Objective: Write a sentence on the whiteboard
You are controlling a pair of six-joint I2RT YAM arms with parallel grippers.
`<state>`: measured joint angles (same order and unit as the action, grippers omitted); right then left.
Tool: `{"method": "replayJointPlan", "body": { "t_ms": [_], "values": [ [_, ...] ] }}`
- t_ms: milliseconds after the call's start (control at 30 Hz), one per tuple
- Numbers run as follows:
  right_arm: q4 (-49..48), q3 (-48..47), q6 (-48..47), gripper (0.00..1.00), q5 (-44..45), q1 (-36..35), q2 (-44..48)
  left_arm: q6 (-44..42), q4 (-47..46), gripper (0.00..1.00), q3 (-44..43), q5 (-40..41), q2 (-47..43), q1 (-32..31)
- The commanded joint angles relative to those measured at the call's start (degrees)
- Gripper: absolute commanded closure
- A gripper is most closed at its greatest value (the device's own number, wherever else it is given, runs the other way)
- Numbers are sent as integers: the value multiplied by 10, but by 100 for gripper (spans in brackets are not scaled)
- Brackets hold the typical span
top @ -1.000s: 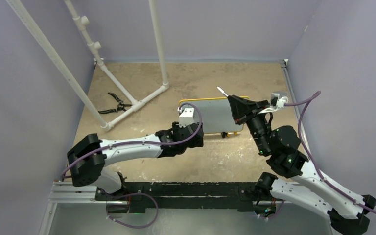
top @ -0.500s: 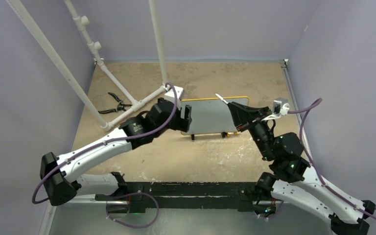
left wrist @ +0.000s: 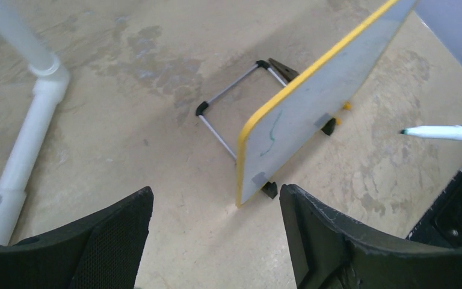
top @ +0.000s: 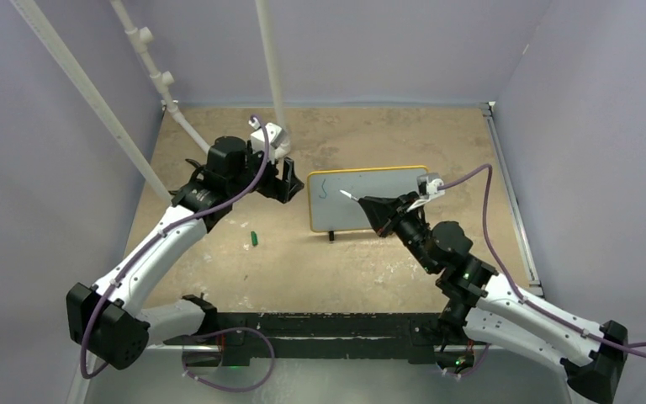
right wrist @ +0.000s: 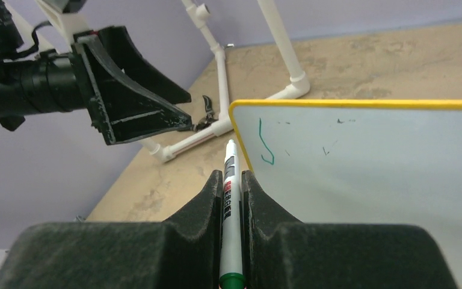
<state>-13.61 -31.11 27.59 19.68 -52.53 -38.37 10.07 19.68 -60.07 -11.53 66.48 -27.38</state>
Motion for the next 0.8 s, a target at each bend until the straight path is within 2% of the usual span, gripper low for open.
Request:
{"method": "replayJointPlan", "body": {
  "t_ms": [0,167,300,467,633,767],
  "values": [
    [-69,22,22,100,-35,1,-15,-75,-75,24,3,-173,23,27],
    [-171,82,16,100,-74,12,-17,-98,-60,25,-37,-246,62,90],
    [-220,85,11,100,-139,55,-59,-98,-53,25,-61,-285,119,94],
    [-266,84,-18,100,-195,94,-79,-108,-76,25,-37,-278,118,94],
    [-306,105,-26,100,-300,153,-96,-88,-99,25,-6,-246,102,94],
    [-329,120,-48,100,-321,162,-104,-76,-116,26,8,-233,93,94]
  ]
}}
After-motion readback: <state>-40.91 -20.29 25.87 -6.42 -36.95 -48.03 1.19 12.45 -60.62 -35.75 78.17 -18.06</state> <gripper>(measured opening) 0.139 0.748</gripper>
